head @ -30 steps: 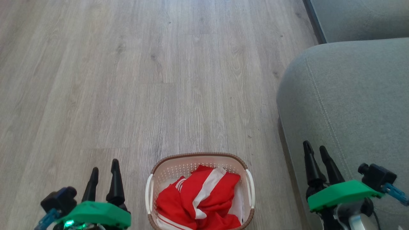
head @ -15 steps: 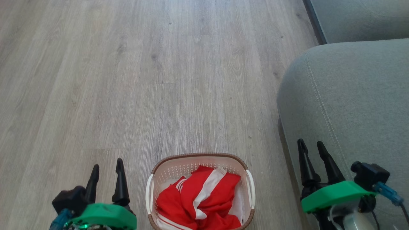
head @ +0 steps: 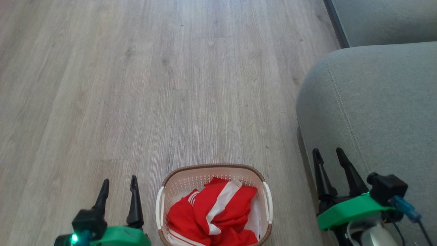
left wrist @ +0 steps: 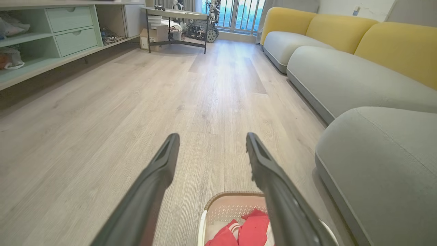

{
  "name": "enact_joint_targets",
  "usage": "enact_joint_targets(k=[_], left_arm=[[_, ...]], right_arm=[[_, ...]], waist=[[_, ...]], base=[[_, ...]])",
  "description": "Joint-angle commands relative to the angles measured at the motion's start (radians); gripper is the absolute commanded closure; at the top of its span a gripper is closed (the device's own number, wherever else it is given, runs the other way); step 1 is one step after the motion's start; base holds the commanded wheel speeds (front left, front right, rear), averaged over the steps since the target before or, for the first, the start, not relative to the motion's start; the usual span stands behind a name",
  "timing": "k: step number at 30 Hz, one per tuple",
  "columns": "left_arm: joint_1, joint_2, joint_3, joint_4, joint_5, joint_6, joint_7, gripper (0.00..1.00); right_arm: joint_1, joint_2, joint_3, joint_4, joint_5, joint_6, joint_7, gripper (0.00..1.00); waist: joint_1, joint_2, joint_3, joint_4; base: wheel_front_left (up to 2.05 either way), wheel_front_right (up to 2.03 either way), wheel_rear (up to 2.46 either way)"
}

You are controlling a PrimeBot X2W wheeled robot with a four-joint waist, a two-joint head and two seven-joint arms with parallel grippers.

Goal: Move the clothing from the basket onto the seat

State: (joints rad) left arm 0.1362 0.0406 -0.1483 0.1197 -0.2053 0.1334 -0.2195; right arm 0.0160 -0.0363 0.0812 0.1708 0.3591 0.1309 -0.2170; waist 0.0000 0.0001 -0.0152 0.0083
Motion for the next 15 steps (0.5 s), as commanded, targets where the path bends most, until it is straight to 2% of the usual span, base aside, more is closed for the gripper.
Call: enact_joint_targets(k=[1,10,15], left_arm=[[-0.026,0.009,0.023,-0.033,0.042,0.013,-0.019,0.00],[-0.013,0.010,0.011,-0.025,0.126,0.034,-0.042,0.00],[-0.009,0.010,0.015,-0.017,0.109,0.036,-0.042,0.00]], right_arm=[[-0.010,-0.013,0.030,-0.037,-0.044,0.000,-0.021,0.00],[-0.005,-0.014,0.037,-0.009,-0.149,0.000,-0.045,0.00],[-0.003,-0.014,0.032,0.022,-0.163,0.000,-0.045,0.00]], waist=[[0.0000,-0.0001,-0.001,0.000],[0.0000,-0.0001,-0.010,0.003],[0.0000,-0.0001,-0.015,0.004]], base=[[0.00,0.00,0.00],[0.00,0.00,0.00],[0.00,0.00,0.00]])
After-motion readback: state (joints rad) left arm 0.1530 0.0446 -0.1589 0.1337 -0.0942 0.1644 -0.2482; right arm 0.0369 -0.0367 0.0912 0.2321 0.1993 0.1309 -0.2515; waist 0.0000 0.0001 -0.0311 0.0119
